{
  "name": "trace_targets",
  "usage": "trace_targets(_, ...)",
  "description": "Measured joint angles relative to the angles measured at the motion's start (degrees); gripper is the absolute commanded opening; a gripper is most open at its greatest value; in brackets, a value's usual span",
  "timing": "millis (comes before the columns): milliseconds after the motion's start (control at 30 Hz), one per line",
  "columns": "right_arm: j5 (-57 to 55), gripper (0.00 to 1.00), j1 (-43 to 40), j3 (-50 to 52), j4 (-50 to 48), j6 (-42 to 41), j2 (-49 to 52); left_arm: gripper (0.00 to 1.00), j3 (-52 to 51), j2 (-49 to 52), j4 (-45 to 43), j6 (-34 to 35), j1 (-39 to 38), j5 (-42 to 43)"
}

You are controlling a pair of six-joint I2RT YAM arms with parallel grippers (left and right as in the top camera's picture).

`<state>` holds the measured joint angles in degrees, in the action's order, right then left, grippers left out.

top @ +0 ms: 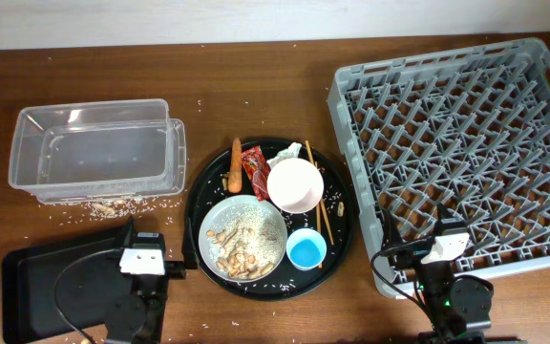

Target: Sort waste into correct bins and load items into the dishwasher rack

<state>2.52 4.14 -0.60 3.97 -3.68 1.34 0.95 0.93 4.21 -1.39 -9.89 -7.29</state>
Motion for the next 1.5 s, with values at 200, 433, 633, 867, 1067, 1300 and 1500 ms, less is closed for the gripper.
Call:
trace_targets(200, 0.0, 0.98, 0.0, 0.0, 0.0, 0.0, 0.0, 0.99, 0.0, 0.0, 0.0, 0.0, 0.0, 0.0)
trace_targets(433, 0.0, 0.98, 0.0, 0.0, 0.0, 0.0, 0.0, 0.99, 0.0, 0.0, 0.0, 0.0, 0.0, 0.0)
trace_targets(633, 0.0, 0.98, 0.0, 0.0, 0.0, 0.0, 0.0, 0.99, 0.0, 0.0, 0.0, 0.0, 0.0, 0.0)
trace_targets(867, 0.0, 0.98, 0.0, 0.0, 0.0, 0.0, 0.0, 0.99, 0.0, 0.0, 0.0, 0.0, 0.0, 0.0)
trace_targets(1067, 0.0, 0.98, 0.0, 0.0, 0.0, 0.0, 0.0, 0.99, 0.0, 0.0, 0.0, 0.0, 0.0, 0.0)
trace_targets(1300, 0.0, 0.98, 0.0, 0.0, -0.4, 0.0, 0.0, 0.99, 0.0, 0.0, -1.9, 0.0, 0.0, 3.6)
trace_targets(1500, 3.4, 0.98, 0.0, 0.0, -3.7, 0.0, 0.0, 0.99, 0.0, 0.0, -5.4, 0.0, 0.0, 9.1)
